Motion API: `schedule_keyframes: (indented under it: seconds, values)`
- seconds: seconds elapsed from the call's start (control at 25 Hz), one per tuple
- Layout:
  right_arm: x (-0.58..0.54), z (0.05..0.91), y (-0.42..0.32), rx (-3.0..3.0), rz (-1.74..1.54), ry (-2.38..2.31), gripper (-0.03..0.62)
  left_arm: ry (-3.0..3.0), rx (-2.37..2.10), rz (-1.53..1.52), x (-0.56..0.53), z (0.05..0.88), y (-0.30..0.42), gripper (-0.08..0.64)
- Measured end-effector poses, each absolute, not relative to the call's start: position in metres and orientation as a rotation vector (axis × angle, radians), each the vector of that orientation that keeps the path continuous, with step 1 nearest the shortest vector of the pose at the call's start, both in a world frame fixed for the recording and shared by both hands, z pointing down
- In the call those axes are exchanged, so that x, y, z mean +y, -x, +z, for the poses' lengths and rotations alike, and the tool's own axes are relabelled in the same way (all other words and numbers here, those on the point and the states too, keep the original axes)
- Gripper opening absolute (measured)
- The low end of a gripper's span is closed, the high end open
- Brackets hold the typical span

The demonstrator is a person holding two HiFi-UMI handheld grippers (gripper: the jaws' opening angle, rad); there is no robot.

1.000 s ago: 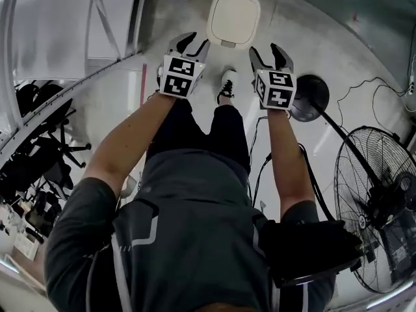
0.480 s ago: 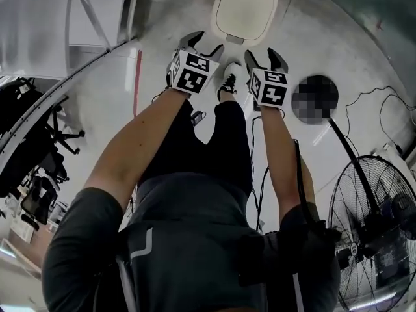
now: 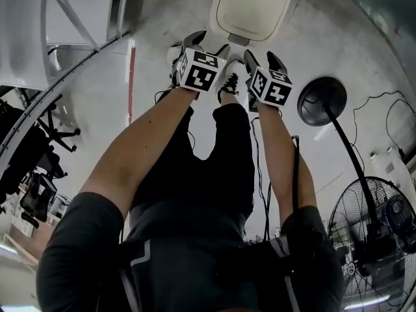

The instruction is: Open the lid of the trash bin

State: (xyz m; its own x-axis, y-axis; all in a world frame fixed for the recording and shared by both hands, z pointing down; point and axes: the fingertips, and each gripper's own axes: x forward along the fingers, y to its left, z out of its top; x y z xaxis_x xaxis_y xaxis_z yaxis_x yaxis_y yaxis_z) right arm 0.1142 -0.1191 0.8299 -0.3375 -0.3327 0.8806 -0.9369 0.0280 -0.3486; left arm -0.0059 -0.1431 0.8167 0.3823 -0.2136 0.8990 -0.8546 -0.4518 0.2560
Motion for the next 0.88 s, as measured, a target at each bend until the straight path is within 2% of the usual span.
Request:
schedule_keyframes:
  seconds: [0.44, 0.88]
  values:
    - [-0.132, 0.872, -0.114, -1.719, 1.362, -1.351, 0.324, -1.854, -0.92, 1.073, -0.152, 0.871, -0.004, 0.299]
    - [-0.131, 0.88, -0.116, -1.715, 1.335, -1.354, 0.339, -1.871, -0.895, 1.098, -0.153, 0.881, -0.005, 0.318]
